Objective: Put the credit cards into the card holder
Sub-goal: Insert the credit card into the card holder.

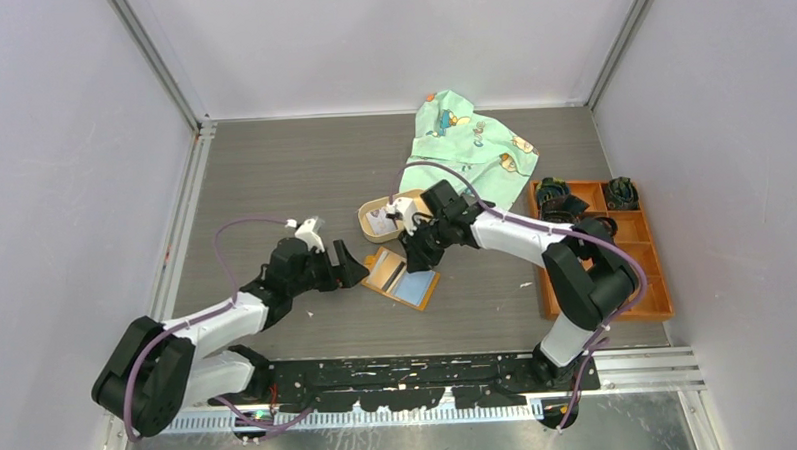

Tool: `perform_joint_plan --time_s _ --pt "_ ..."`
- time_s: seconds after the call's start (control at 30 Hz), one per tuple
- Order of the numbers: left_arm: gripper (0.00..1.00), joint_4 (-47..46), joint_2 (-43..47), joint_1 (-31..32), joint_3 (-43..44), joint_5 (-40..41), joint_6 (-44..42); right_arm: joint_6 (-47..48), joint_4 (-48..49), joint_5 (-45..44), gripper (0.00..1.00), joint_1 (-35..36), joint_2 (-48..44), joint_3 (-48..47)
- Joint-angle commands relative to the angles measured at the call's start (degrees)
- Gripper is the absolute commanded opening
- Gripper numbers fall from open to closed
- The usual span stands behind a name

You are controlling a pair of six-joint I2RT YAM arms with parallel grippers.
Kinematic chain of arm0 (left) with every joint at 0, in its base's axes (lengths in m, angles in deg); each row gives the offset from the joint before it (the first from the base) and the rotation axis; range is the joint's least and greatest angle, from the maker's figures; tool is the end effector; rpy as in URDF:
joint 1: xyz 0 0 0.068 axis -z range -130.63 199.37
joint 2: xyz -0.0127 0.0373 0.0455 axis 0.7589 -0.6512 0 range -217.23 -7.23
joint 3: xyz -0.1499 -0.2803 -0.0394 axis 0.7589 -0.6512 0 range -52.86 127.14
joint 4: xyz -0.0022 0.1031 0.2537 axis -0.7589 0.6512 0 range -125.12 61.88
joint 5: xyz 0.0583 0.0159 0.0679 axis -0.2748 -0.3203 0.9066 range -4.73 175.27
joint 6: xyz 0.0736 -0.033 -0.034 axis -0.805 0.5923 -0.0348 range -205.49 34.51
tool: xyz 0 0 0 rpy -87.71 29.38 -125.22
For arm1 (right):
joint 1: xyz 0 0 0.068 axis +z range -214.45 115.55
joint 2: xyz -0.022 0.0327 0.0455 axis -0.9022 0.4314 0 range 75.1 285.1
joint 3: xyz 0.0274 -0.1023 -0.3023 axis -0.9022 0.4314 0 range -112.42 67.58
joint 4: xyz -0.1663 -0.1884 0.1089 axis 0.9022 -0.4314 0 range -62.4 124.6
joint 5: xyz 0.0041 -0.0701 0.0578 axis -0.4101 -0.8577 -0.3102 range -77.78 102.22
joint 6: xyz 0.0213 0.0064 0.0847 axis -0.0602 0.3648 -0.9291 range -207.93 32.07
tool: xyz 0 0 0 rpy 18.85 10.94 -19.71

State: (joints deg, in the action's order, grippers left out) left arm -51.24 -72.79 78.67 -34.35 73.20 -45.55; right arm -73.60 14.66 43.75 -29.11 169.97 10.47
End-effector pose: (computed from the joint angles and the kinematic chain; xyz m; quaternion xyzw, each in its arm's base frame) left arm 0.2005 -0.1310 0.1730 -0.0286 0.8663 -0.3538 0.3514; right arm 0.2722 0.2426 0.1959 -0.4567 0.8072 0.3054 0.2156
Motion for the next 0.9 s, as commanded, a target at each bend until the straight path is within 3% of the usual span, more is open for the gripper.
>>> perform_joint_plan --time_s 0.0,0.37,0.87 --pt "0.82 -3.1 -2.4 -0.5 1.5 -0.9 0.7 1.5 1.8 -5.0 0.19 1.3 0.0 -1.9" --pt "0.62 -4.2 -12.8 -0.6 6.1 -1.2 -2.6 1.3 1.2 -11.4 0.15 6.1 4.6 -3.9" --pt "0.39 -17.1 -26.5 -0.7 5.7 -14.9 1.8 -2.6 2.5 -18.7 0.13 9.1 9.2 -6.4"
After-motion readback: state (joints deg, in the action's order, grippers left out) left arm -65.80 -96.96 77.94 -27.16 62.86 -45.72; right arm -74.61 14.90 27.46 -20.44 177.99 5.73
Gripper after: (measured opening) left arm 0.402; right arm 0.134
